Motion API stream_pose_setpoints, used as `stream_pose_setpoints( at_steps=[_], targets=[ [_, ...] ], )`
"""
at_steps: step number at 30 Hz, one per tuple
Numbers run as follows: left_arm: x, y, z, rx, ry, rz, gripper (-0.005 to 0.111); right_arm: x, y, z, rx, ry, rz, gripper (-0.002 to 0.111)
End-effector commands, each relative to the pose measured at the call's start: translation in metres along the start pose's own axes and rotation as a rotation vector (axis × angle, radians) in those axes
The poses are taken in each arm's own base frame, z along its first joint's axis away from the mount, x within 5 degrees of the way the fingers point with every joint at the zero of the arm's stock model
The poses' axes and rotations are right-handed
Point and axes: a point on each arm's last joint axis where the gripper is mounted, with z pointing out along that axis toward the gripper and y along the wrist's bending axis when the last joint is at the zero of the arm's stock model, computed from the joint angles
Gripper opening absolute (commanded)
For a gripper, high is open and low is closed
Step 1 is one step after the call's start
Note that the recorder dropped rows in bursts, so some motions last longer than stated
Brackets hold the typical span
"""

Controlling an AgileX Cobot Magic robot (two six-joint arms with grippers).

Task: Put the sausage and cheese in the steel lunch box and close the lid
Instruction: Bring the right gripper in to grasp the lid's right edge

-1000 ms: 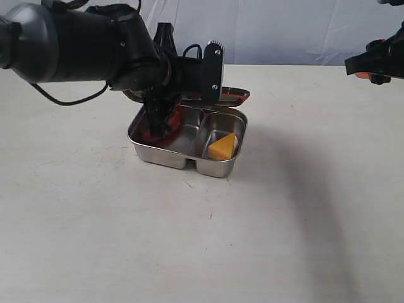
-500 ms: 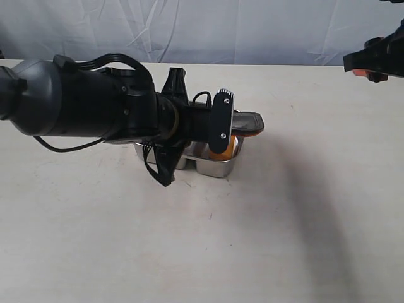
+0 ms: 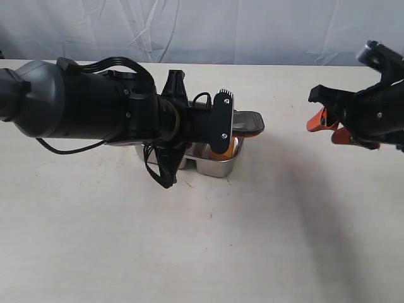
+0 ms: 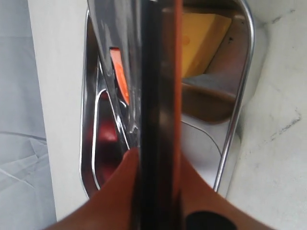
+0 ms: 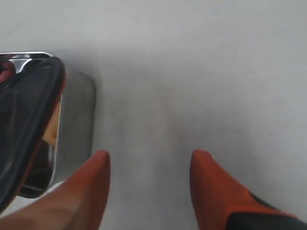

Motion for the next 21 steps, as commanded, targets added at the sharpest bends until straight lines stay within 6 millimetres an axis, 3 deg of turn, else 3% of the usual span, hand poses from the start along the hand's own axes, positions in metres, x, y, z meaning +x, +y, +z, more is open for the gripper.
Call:
stream_pose_setpoints(
  at_steps=[1, 8, 14, 21],
  targets=[
    [0.002, -0.021, 0.014, 0.080, 0.029, -0.057, 0.000, 0.006, 0.001, 0.021, -0.141, 0.009, 0.203, 0.050],
    [0.001, -0.021, 0.014, 0.080, 0.026, -0.057, 0.000, 0.008, 0.019, 0.043, -0.481, 0.062, 0.338, 0.050],
    [0.001, -0.021, 0.014, 0.079, 0.020, -0.057, 0.000, 0.015, 0.013, 0.061, -0.496, 0.137, 0.358, 0.050],
    [0.000, -0.021, 0.014, 0.078, 0.015, -0.058, 0.000, 0.019, 0.012, 0.067, -0.516, 0.177, 0.372, 0.050]
  ],
)
